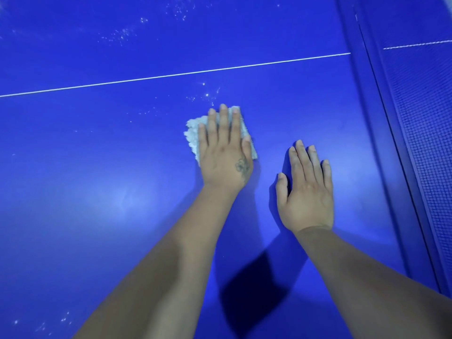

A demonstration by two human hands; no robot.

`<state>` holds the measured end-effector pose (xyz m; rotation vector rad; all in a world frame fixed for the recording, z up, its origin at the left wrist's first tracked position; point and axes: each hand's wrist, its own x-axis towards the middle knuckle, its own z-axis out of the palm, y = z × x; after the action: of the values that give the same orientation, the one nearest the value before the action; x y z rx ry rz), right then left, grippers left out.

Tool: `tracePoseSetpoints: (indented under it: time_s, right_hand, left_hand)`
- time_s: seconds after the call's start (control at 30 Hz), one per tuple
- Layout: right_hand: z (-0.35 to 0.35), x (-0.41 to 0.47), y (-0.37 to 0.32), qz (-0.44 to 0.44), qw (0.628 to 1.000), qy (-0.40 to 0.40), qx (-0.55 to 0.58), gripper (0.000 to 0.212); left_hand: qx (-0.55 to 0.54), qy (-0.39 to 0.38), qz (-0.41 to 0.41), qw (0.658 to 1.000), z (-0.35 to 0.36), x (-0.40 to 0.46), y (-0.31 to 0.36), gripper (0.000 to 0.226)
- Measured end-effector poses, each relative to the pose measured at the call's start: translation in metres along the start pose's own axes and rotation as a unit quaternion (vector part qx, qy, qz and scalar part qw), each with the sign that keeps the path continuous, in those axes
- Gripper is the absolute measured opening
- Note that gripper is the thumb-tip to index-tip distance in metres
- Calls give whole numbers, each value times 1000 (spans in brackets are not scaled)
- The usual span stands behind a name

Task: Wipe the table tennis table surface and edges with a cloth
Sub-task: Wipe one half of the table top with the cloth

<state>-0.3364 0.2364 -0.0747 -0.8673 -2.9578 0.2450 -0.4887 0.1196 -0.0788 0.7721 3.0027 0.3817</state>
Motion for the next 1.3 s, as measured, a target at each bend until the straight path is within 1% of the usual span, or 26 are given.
tracePoseSetpoints:
  time_s: [0.13, 0.2, 0.3, 0.37, 0.43, 0.47, 0.6, 0.7, 0.77, 0.87, 0.97, 1.03, 1.1, 1.17, 1.23, 1.3]
  right_hand:
    - [0, 1, 0, -1, 1000, 2, 4, 65]
    - [-2, 2, -1, -2, 1000, 2, 8, 64]
    - [-3, 0, -2, 0, 1000, 13, 26, 62]
    - [-6, 4, 0, -10, 998, 42, 53, 53]
    - [-7, 27, -2, -28, 994, 71, 83, 39]
    - [-8, 43, -5, -33, 993, 74, 89, 38]
    - [-2, 81, -18, -42, 997, 26, 64, 61]
    - [7, 84, -18, -37, 999, 12, 35, 64]
    - [6, 84, -18, -35, 999, 17, 33, 64]
    - [6, 86, -18, -39, 998, 26, 34, 64]
    - [6, 84, -18, -39, 998, 30, 34, 63]
    - [6, 84, -18, -39, 998, 30, 35, 62]
    - [7, 85, -19, -39, 998, 29, 43, 60]
    - [7, 86, -19, -40, 998, 33, 43, 57]
    - [7, 85, -18, -40, 998, 38, 41, 55]
    - [7, 85, -18, -43, 998, 41, 37, 55]
  left_hand:
    - [-2, -33, 87, 996, 1, -32, 25, 63]
    - [-5, -50, 104, 993, -3, -52, 24, 62]
    - [2, -59, 103, 993, -13, -85, 9, 62]
    - [0, -50, 75, 996, -17, -99, -10, 61]
    - [18, -31, 22, 999, -20, -101, -31, 62]
    - [24, -28, -3, 999, -21, -98, -40, 62]
    - [20, -14, -100, 995, -16, -58, -57, 65]
    - [11, 12, -149, 989, -11, -13, -61, 68]
    - [-4, 5, -155, 988, -11, 20, -59, 70]
    - [-11, 2, -124, 992, -10, 64, -46, 71]
    - [7, 7, -92, 996, -1, 90, -33, 69]
    - [20, 16, -40, 999, 3, 91, -21, 66]
    - [31, 17, 38, 999, 3, 77, -9, 62]
    - [36, 1, 94, 995, 3, 53, 0, 61]
    - [28, -16, 114, 993, 1, 25, 2, 61]
    - [20, -23, 111, 993, -3, -2, -3, 60]
